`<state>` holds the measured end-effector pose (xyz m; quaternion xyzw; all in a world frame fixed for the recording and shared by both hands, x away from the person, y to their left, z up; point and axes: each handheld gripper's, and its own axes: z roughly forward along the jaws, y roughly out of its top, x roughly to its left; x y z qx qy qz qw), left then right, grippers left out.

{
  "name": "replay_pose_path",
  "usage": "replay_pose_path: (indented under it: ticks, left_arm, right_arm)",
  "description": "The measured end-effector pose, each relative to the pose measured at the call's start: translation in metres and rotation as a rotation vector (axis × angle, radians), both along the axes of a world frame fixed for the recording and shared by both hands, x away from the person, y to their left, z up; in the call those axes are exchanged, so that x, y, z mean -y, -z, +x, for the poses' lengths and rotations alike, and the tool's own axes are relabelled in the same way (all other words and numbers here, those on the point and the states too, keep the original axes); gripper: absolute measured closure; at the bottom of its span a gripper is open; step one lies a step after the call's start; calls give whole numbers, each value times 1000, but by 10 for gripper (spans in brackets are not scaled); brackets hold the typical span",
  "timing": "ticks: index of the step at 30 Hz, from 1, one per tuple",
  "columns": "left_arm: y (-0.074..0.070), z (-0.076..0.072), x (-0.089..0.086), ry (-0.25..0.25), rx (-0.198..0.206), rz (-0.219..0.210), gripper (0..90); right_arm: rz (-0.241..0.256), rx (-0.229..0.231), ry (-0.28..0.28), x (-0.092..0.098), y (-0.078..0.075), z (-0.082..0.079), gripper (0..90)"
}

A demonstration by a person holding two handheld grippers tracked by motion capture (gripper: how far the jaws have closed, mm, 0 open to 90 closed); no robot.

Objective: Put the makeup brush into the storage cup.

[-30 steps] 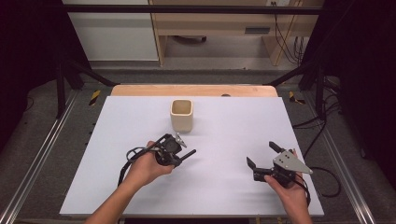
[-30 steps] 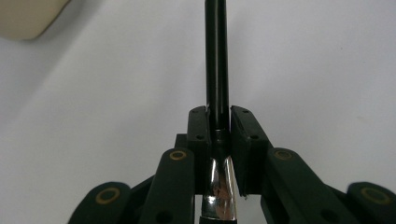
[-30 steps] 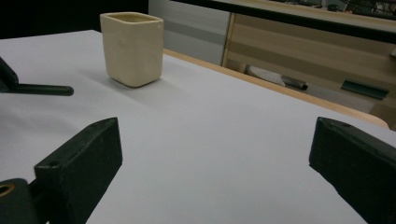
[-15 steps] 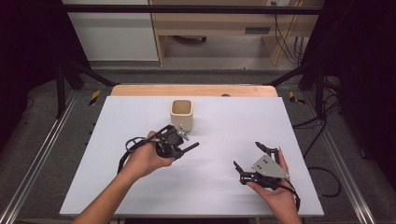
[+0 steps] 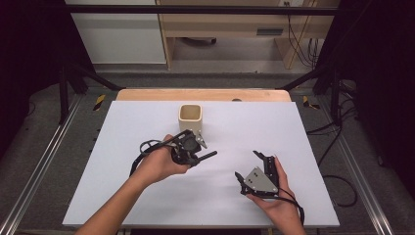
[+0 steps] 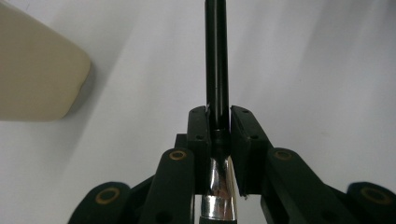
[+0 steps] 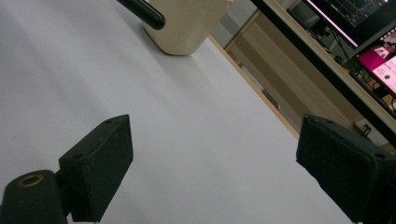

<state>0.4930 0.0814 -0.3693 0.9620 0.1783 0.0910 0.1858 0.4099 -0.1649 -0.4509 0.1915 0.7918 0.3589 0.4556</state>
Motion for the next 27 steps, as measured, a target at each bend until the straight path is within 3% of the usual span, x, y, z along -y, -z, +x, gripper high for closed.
replay_pose_path:
  ticks: [10, 12, 13, 14, 17, 27]
  left_arm:
    - [-2, 0, 7, 27, 5, 13, 778]
    - [-3, 1, 6, 27, 6, 18, 778]
    - [-3, 1, 6, 26, 5, 20, 778]
    - [-3, 1, 5, 24, 4, 16, 778]
    - [-4, 0, 3, 19, 5, 12, 778]
    - [-6, -4, 6, 38, 7, 11, 778]
  right_arm:
    - [-108, 60, -37, -18, 1, -3, 163]
    - [-143, 73, -48, -22, 2, -4, 169]
    - [-190, 90, -46, -26, 2, -5, 181]
    - [-190, 90, -46, -26, 2, -5, 181]
    - [-258, 116, -50, -35, 5, -7, 192]
    - [-340, 148, -66, -46, 8, -10, 232]
